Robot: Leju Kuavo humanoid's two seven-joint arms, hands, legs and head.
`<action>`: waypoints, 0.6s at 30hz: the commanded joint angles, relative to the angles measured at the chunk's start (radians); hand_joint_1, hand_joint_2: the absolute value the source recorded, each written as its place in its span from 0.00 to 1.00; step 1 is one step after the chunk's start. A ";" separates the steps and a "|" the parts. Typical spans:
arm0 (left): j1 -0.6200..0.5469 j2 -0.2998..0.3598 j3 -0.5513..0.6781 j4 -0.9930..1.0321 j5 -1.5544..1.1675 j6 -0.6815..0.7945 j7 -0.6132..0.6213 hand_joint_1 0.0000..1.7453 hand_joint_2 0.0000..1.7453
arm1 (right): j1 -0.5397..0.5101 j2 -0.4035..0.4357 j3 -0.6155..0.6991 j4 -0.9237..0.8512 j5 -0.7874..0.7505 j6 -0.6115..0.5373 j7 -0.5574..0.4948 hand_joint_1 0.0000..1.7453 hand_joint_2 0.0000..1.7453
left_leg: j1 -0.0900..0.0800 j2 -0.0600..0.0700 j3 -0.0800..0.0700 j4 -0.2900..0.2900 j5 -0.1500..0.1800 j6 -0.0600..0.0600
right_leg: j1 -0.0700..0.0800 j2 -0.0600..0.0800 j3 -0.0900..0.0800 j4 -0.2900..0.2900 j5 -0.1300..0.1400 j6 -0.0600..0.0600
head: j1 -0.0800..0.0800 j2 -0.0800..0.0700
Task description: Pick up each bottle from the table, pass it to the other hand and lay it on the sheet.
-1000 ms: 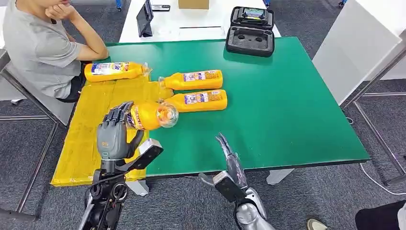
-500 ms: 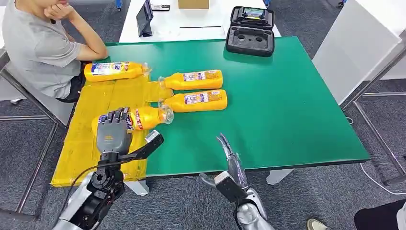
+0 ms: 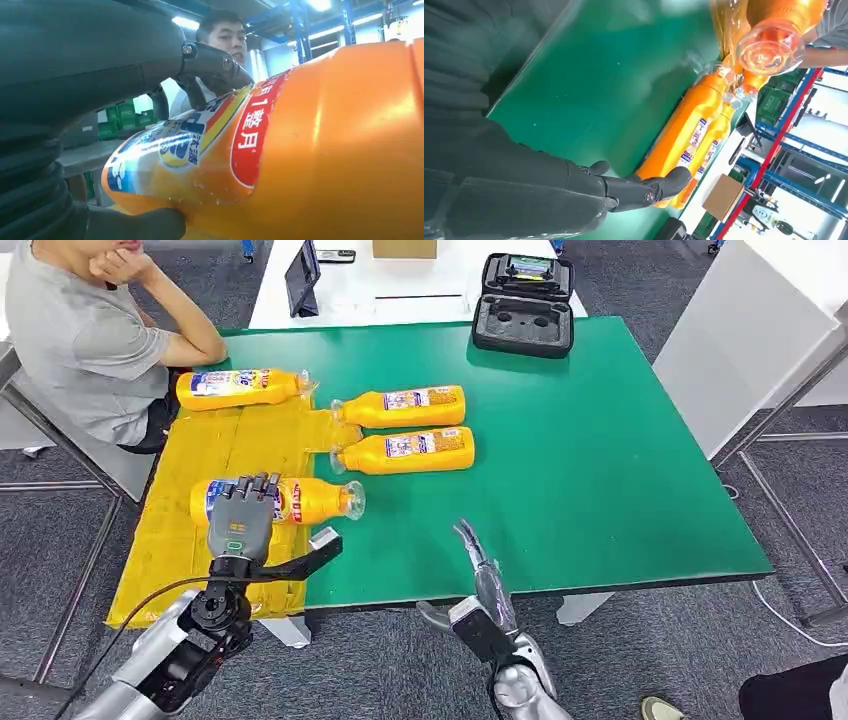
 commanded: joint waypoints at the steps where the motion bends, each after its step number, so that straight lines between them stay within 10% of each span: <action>1: -0.124 0.078 -0.166 0.087 -0.004 -0.087 0.042 1.00 1.00 | -0.053 0.008 0.000 0.066 -0.027 0.003 -0.002 0.00 1.00 | 0.000 0.000 0.001 0.000 0.000 0.000 | 0.001 0.000 0.001 0.000 0.000 0.000 | 0.000 0.000; 18: -0.187 0.049 -0.124 0.217 -0.004 -0.197 0.006 1.00 1.00 | -0.048 0.003 0.016 0.069 -0.069 -0.024 -0.002 0.00 1.00 | 0.000 -0.001 0.004 0.000 -0.001 -0.001 | 0.001 -0.002 0.005 -0.001 -0.001 0.000 | 0.000 0.000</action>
